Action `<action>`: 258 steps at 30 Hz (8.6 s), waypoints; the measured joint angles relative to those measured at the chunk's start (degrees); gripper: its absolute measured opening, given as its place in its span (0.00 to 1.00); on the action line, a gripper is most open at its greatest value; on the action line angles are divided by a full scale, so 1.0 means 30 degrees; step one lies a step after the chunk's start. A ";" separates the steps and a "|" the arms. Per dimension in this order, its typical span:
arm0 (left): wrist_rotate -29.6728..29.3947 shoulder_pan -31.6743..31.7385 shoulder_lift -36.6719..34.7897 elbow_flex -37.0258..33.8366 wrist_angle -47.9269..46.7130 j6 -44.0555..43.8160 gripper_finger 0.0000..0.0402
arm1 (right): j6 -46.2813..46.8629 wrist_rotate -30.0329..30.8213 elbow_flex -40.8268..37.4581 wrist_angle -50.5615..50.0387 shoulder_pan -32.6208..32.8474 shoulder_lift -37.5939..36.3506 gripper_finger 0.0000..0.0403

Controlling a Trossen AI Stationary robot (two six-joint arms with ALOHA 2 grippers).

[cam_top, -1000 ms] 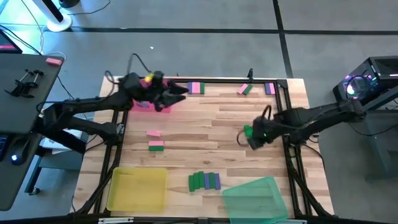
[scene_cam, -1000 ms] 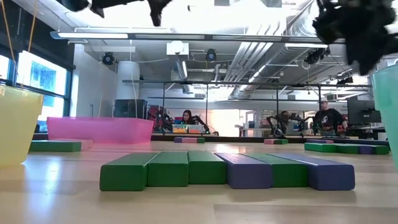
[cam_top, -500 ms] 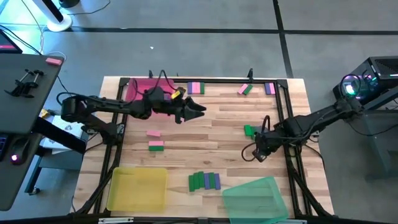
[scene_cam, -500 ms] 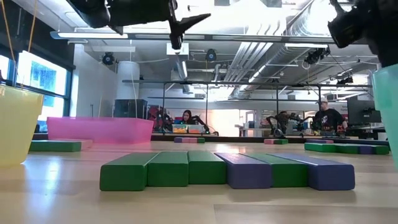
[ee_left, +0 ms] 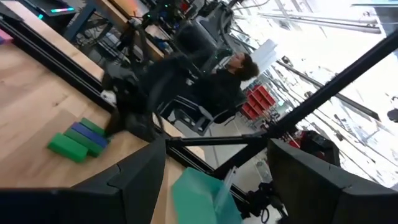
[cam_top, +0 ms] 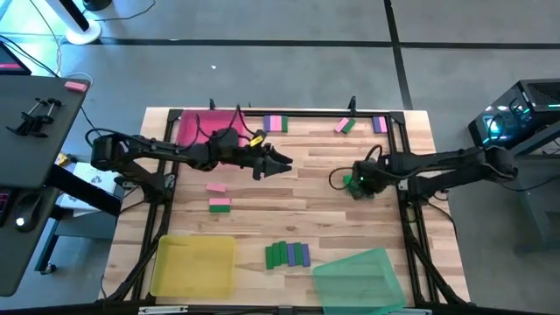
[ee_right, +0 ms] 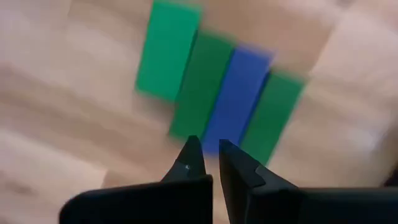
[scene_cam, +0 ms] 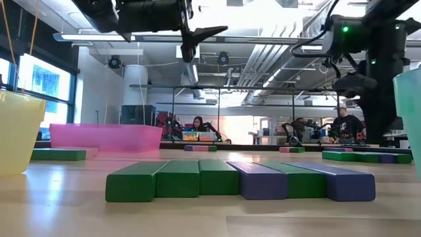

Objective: Sort blocks
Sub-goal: Put the violet block into the pink bin

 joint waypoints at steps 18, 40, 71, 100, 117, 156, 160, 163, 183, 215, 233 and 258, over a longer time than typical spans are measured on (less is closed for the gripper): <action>-0.0213 -0.0397 0.0000 0.0000 -0.0031 0.0000 0.67 | -1.1704 0.0528 -0.0123 0.0942 -0.2520 0.1220 0.00; -0.0331 -0.0390 0.0000 0.0000 -0.0024 0.0000 0.67 | -0.8295 -0.1884 -0.0064 0.0137 -0.1550 0.3835 0.00; 0.0445 -0.0307 -0.0012 0.0007 -0.0004 0.0194 0.67 | 0.1034 -0.2281 0.2811 0.5188 0.4630 0.2887 0.00; 0.5527 0.2178 -0.0036 0.0022 0.0187 -0.0484 0.67 | 1.2425 0.1927 0.5516 0.0903 0.9031 0.5602 0.55; 0.5527 0.2182 -0.0029 0.0022 0.0268 -0.0481 0.67 | 1.3028 -0.0136 0.5521 0.2805 0.8978 1.1057 0.52; -0.0396 -0.2050 0.0555 0.6795 -1.2347 2.8824 0.67 | -0.2080 -0.8790 0.5537 1.3215 0.2343 0.1345 0.00; -0.1403 -0.2769 0.1641 0.6777 -1.1141 3.0181 0.67 | -0.2080 -0.9837 0.5529 1.4415 0.1655 0.2175 0.00; -0.2106 -0.3147 0.2367 0.6776 -1.0270 3.0443 0.67 | -0.2080 -1.0375 0.5550 1.5099 0.1587 0.2517 0.00; -0.2512 -0.3985 0.3606 0.6767 -0.9216 2.9530 0.32 | -0.1572 -1.1742 0.5537 1.5378 0.1649 0.2786 0.01; -0.9891 -0.0248 -0.0879 0.5975 -1.9880 2.2668 0.07 | -0.1578 -1.0263 0.5541 1.3689 -0.1003 -0.1231 0.42; -1.1501 1.0125 -0.4464 0.1100 -2.6560 0.7794 0.07 | -0.2932 -0.6293 0.5552 1.1758 -0.1025 -0.1323 0.42; -0.6811 0.7744 0.4401 1.2639 -2.7909 0.9933 0.36 | -0.2506 -0.6505 0.5545 1.1700 -0.1018 -0.1323 0.42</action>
